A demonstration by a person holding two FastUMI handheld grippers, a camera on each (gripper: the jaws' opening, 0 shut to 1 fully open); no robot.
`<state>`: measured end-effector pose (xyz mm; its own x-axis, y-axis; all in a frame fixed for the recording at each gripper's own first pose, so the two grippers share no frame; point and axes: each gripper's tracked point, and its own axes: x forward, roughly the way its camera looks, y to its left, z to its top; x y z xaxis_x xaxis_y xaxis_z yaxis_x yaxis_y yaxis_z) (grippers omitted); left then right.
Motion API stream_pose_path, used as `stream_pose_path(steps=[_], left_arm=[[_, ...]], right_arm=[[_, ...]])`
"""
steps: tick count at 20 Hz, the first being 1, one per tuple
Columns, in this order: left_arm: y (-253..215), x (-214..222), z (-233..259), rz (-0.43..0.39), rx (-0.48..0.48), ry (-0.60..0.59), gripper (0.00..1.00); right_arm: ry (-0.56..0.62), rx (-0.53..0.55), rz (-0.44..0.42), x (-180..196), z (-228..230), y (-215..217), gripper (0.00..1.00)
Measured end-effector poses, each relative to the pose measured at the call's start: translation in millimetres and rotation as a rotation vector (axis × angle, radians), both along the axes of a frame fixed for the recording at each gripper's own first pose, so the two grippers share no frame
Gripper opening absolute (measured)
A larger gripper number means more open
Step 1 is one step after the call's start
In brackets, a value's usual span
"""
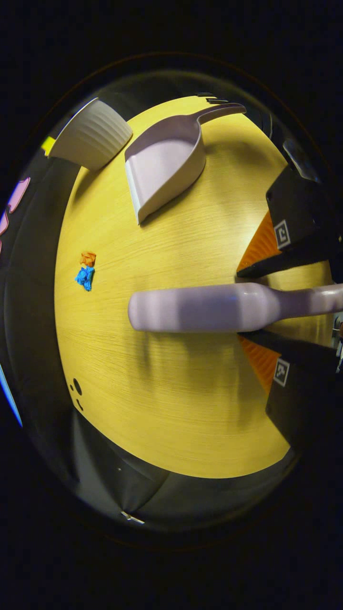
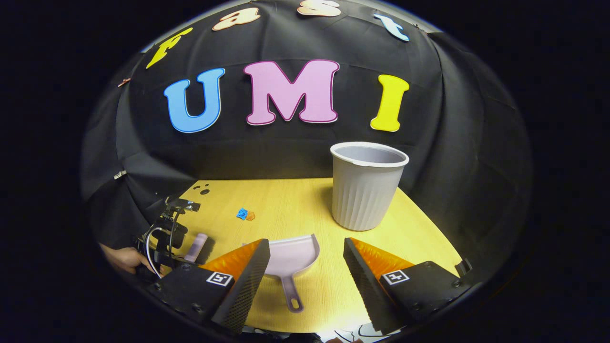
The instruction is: Pick up the small broom and dustpan from the desktop, sweep the trash into the dustpan with the broom, and then empty the trash into the garbage bin.
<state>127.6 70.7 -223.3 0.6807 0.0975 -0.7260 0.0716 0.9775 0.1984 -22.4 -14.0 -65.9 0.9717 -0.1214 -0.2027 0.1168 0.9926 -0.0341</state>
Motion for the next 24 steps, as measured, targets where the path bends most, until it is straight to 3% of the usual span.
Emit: stream_pose_path(steps=[4,7,12,14,21,24], left_arm=[[2.3,1.6,-0.4,0.004,-0.01,-0.021,0.44],[3.8,-0.5,-0.2,-0.03,-0.057,-0.067,0.37],[9.6,-6.3,4.9,-0.05,-0.259,-0.133,0.3],[16.6,-13.1,4.8,-0.034,-0.297,-0.141,0.3],[30.0,-54.0,31.3,-0.012,-0.348,-0.223,0.3],[41.9,-67.3,47.4,-0.017,-0.257,-0.259,0.3]], right_arm=[[0.034,0.01,0.018,3.1,-9.8,16.3,0.97],[0.083,0.023,0.019,8.9,-21.8,26.1,0.97],[0.179,0.044,0.011,7.2,-47.4,29.1,0.98],[0.226,0.057,0.023,7.6,-59.5,34.0,0.97],[0.405,0.098,0.032,19.8,-118.2,35.7,0.99],[0.48,0.127,0.025,28.4,-147.6,30.6,0.99]])
